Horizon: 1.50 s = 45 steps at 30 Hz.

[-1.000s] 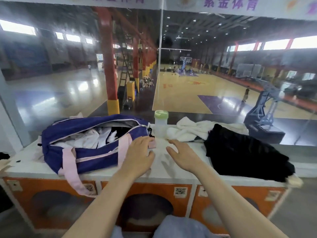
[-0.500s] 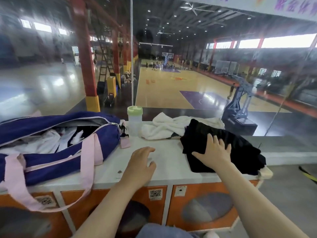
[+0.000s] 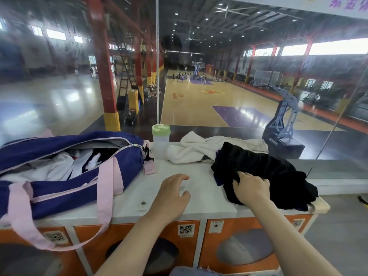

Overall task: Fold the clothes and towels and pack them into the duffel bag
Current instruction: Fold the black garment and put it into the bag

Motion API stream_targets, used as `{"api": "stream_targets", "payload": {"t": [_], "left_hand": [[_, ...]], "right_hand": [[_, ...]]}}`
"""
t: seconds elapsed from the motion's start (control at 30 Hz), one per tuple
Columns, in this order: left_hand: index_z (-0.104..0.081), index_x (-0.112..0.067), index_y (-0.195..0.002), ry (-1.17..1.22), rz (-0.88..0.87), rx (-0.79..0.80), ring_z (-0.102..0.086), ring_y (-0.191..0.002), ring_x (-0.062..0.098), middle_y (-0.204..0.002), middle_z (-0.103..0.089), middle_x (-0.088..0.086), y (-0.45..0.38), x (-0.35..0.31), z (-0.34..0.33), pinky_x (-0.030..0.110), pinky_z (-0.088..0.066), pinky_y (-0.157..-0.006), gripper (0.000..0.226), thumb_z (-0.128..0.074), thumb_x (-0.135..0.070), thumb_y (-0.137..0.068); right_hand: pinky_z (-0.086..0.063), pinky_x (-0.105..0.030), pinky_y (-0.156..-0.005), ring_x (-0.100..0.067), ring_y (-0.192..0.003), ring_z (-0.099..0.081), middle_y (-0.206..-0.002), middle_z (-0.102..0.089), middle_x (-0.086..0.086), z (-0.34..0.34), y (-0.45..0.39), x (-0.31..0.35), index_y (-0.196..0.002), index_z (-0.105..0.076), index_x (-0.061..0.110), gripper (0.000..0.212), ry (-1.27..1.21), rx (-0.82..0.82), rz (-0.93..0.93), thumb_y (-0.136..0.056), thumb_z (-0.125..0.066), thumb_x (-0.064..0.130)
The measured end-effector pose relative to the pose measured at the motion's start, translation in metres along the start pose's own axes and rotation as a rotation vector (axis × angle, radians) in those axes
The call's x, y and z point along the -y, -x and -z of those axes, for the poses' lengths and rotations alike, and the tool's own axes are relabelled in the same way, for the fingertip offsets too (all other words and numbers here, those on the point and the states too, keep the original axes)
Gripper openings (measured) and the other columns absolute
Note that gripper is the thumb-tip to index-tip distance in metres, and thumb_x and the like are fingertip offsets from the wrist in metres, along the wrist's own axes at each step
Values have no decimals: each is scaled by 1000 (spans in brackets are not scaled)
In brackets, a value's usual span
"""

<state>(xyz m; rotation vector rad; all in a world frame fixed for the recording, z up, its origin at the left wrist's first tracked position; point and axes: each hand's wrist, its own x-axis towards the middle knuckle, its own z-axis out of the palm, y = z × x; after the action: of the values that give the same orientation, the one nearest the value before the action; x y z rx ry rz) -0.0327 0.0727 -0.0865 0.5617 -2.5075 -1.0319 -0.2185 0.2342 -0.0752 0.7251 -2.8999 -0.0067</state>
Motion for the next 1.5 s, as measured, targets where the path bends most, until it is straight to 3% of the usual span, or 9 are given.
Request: {"api": "stream_targets", "payload": {"t": [0.23, 0.37, 0.47, 0.77, 0.9, 1.07, 1.2, 1.33, 1.5], "left_hand": [[-40, -25, -142, 291, 194, 79, -36, -135, 8, -146, -41, -7, -4, 4, 2, 20, -27, -101, 46, -46, -20, -97], [-36, -24, -144, 467, 304, 53, -44, -118, 8, -140, -45, -5, -7, 6, 5, 23, -32, -95, 49, -48, -32, -97], [-33, -25, -146, 579, 392, 8, -46, -112, 12, -141, -46, -1, -11, 6, 10, 26, -37, -92, 55, -49, -42, -96], [-27, -19, -149, 658, 566, -250, -51, -124, 27, -144, -45, 6, -18, 38, 26, 33, -43, -92, 83, -65, -47, -81], [-41, -21, -142, 365, 557, -223, -49, -126, 29, -141, -48, 8, -18, 43, 26, 44, -42, -105, 92, -61, -64, -63], [-46, -18, -139, 48, 428, -220, -35, -137, 28, -147, -40, 8, -22, 40, 24, 42, -30, -112, 82, -56, -71, -77], [-47, -25, -136, 28, 63, -293, -42, -129, 12, -137, -49, -8, -14, 17, 27, 33, -35, -108, 65, -58, -60, -82], [-56, -35, -129, -49, -246, 46, -47, -124, -1, -131, -56, -19, 5, -5, 29, 22, -36, -105, 49, -60, -56, -85], [-23, -36, -150, -473, -305, 367, -13, -147, 12, -159, -21, -12, 10, 0, 22, 38, -5, -121, 96, -62, -73, -72]], "right_hand": [[-35, -42, -95, -27, -117, -56, -131, -60, 1, 11, 25, 44, -140, -46, 28, 52, -64, 79, 68, -98, -29, 52], [-33, -43, -103, -27, -125, -53, -135, -60, 1, 23, 41, 69, -145, -42, 32, 71, -120, 151, 162, -90, -23, 73], [-32, -42, -107, -30, -131, -47, -139, -57, -1, 30, 53, 90, -146, -42, 33, 73, -219, 199, 268, -90, -18, 74], [-37, -39, -103, -27, -117, -49, -139, -57, 5, 26, 80, 127, -144, -45, 31, 49, -353, 135, 480, -102, -25, 45], [-39, -38, -101, -27, -117, -51, -131, -61, -5, 24, 77, 120, -144, -42, 30, 47, -399, 158, 489, -101, -30, 45], [-39, -23, -105, -11, -126, -51, -138, -56, 4, 32, 59, 91, -139, -45, 28, 39, -684, 249, 511, -100, -42, 26], [-39, -19, -99, -10, -120, -54, -127, -61, 6, 29, 40, 64, -131, -52, 24, 39, -631, 40, 469, -94, -47, 13], [-38, -18, -86, -9, -107, -56, -115, -62, 8, 13, 35, 54, -120, -55, 24, 29, -627, 19, 446, -93, -50, 14], [-46, -25, -77, -7, -87, -58, -94, -60, 10, 19, 32, 48, -102, -50, 26, 14, -667, -62, 383, -91, -51, 17]]}}
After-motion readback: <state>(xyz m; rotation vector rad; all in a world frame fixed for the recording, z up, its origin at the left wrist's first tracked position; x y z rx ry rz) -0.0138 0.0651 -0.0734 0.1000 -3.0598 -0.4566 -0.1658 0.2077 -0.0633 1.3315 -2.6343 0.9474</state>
